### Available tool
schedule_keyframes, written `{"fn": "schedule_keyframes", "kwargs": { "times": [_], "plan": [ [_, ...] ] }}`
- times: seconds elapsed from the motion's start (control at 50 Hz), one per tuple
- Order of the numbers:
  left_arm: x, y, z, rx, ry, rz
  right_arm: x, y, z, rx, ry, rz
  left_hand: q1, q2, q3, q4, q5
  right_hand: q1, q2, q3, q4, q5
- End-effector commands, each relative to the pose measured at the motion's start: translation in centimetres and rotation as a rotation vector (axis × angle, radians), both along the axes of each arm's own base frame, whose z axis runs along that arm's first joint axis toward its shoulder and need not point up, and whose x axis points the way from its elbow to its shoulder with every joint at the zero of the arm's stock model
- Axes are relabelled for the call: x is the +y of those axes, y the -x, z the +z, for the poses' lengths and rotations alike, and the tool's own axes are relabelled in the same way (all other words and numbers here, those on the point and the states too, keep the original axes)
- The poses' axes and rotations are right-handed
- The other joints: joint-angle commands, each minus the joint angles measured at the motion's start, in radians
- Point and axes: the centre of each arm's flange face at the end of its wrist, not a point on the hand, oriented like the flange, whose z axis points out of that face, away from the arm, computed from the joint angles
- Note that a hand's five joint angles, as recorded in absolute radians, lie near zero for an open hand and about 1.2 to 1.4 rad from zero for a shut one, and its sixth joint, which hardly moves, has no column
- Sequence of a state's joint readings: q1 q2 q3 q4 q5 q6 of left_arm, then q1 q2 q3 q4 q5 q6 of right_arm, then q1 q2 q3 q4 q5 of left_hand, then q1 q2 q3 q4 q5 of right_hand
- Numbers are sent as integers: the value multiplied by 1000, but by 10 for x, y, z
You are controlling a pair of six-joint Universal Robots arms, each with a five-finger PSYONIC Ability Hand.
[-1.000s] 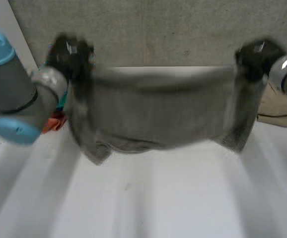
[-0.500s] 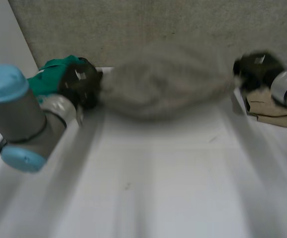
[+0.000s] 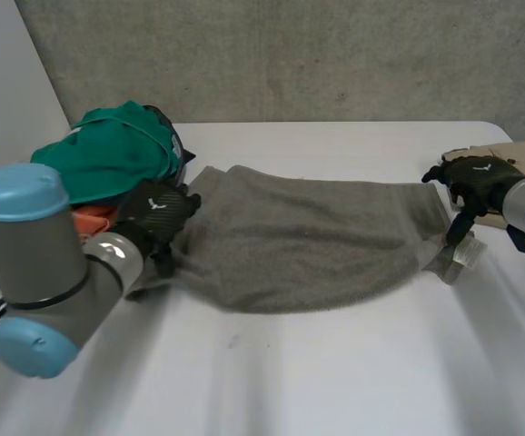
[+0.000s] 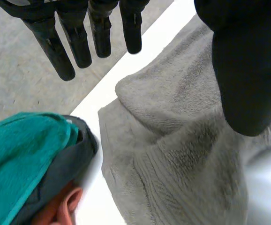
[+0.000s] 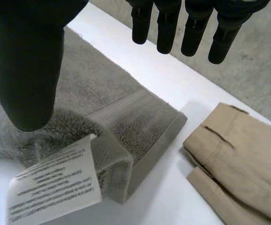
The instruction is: Fold the laundry.
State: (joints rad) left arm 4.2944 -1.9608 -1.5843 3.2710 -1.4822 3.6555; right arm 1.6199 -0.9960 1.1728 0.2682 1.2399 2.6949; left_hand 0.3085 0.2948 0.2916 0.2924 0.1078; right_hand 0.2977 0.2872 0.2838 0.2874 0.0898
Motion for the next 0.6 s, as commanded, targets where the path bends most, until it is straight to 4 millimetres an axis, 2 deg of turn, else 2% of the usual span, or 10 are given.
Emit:
{"fn": "schedule_keyframes", "kwargs": {
  "times": [0.02, 0.1, 0.16, 0.24, 0.3, 0.4, 0.6],
  "plan": [
    [14, -35, 7, 114, -105, 97, 41, 13, 8, 142, -19, 80, -69, -55, -52, -53, -42, 94, 105, 108, 104, 127],
    [9, -56, 0, 189, -173, 175, 61, 18, -2, 239, -47, 149, -57, -43, -40, -41, -31, 223, 234, 237, 234, 257],
    [9, -64, -7, 238, -245, 195, 75, 18, -12, 280, -77, 207, -48, -34, -31, -32, -22, 264, 275, 278, 274, 298],
    [9, -71, -21, 252, -328, 207, 85, 19, -18, 275, -96, 246, -25, -11, -8, -9, 2, 276, 287, 290, 286, 309],
    [4, -77, -32, 239, -353, 229, 87, 21, -18, 260, -101, 250, -16, -2, 1, 0, 10, 326, 336, 340, 336, 359],
    [-17, -91, -50, 176, -326, 248, 89, 23, -19, 226, -103, 270, 69, 83, 86, 85, 95, 338, 348, 352, 348, 371],
    [-37, -96, -75, 54, -296, 182, 84, 25, -26, 206, -95, 256, 69, 83, 86, 85, 96, 338, 348, 352, 348, 371]
  ]
}}
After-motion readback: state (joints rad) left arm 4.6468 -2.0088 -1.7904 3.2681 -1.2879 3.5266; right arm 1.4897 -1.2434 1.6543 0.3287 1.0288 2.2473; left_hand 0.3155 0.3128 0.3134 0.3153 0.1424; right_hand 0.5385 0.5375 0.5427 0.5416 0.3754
